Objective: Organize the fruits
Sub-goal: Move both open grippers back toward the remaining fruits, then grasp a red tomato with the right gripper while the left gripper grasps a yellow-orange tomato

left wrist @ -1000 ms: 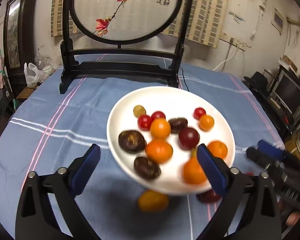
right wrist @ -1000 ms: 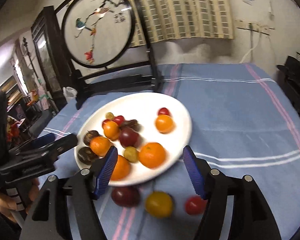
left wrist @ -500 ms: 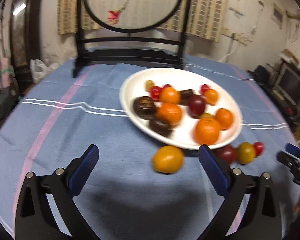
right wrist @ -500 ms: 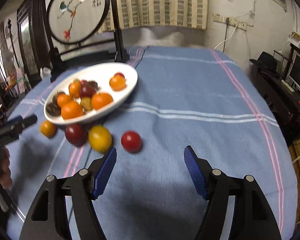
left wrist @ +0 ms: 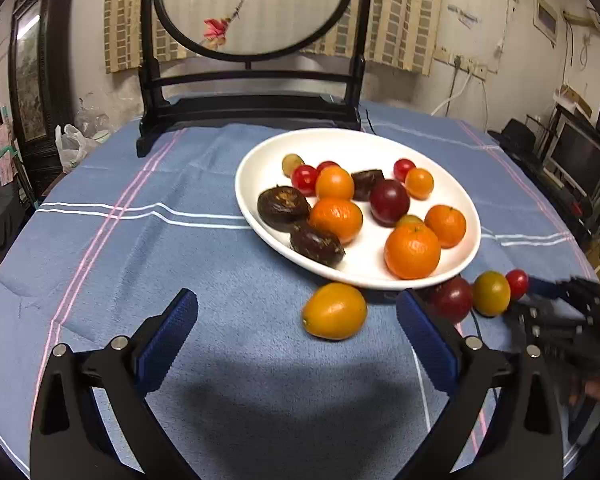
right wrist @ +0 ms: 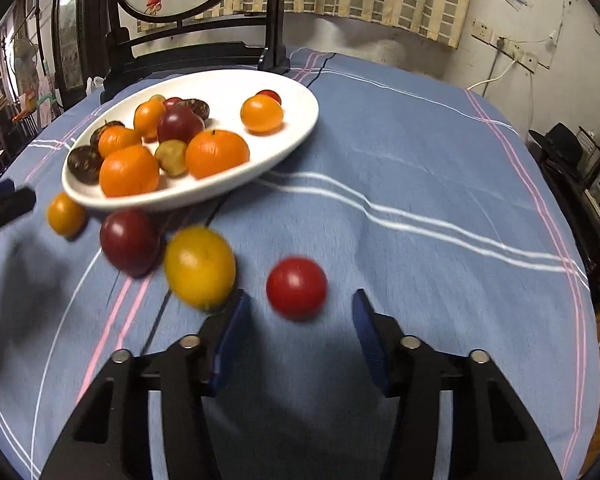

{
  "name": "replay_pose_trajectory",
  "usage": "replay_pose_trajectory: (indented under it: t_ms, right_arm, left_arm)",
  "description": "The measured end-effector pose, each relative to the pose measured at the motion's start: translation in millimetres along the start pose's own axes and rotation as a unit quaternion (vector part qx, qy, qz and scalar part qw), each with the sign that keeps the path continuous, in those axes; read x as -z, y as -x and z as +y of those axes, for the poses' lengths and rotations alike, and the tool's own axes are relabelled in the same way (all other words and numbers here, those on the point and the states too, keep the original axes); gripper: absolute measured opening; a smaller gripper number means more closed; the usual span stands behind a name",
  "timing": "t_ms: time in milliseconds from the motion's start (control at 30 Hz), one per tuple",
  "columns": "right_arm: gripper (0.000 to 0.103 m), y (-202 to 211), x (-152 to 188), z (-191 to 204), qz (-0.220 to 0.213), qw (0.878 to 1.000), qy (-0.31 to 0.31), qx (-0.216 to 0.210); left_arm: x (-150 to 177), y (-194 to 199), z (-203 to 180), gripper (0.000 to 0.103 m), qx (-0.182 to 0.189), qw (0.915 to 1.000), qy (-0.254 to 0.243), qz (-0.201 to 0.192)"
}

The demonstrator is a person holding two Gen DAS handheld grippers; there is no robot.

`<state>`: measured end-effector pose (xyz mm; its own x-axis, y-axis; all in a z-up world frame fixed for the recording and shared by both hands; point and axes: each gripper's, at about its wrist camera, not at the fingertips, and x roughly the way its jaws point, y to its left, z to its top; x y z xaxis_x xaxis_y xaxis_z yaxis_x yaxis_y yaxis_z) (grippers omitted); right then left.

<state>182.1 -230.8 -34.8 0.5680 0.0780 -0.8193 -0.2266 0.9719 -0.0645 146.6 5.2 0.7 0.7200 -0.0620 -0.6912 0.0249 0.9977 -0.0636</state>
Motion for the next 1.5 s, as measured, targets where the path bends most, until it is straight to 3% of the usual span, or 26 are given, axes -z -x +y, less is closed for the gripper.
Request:
replay_pose_trajectory:
  t_ms: [33, 67, 300, 433, 500, 567, 867, 900, 1000, 1033, 1233, 1500]
  right_arm:
    - [0.043, -2, -3, 0, -0.001, 1.0, 0.002, -0.006]
    - [0.029, -4, -6, 1, -0.002, 1.0, 0.005, -0.01]
    - [0.029, 10, -2, 2, -0.014, 1.0, -0.005, -0.016]
    - [0.029, 22, 1, 2, -0.024, 0.999, -0.016, -0.025]
    - [0.029, 27, 1, 2, -0.031, 0.999, -0.022, -0.031]
    - [0.029, 32, 1, 2, -0.038, 0.998, -0.025, -0.036]
    - [0.029, 47, 4, 9, -0.056, 0.997, -0.019, -0.055]
    - [0.029, 48, 4, 10, -0.057, 0.997, -0.017, -0.056]
    - [0.029, 48, 5, 12, -0.056, 0.997, -0.013, -0.054]
    - [0.029, 47, 5, 13, -0.056, 0.997, -0.012, -0.052]
    - [0.029, 47, 4, 18, -0.056, 0.997, -0.007, -0.056]
    - [0.029, 54, -6, 41, -0.067, 0.995, 0.026, -0.073]
  left_arm:
    - [0, -1, 0, 0.098, 0.004, 1.0, 0.0, 0.003]
    - [1, -2, -1, 0.098, 0.008, 1.0, -0.001, 0.005]
    - [6, -10, -9, 0.098, 0.028, 0.9989, -0.014, 0.034]
    - [10, -15, -14, 0.098, 0.022, 0.9985, -0.027, 0.041]
    - [12, -20, -16, 0.094, 0.018, 0.9983, -0.031, 0.046]
    - [13, -26, -17, 0.082, 0.017, 0.9978, -0.034, 0.054]
    - [8, -52, -7, 0.077, 0.02, 0.9969, 0.002, 0.076]
    - [7, -53, -7, 0.074, 0.019, 0.997, 0.005, 0.074]
    - [5, -50, -9, 0.046, 0.041, 0.9968, 0.001, 0.069]
    - [6, -48, -11, 0.041, 0.044, 0.9966, -0.004, 0.069]
    - [5, -35, -9, 0.041, 0.05, 0.9961, -0.001, 0.072]
    - [-21, 7, -16, 0.041, 0.067, 0.9972, -0.009, 0.031]
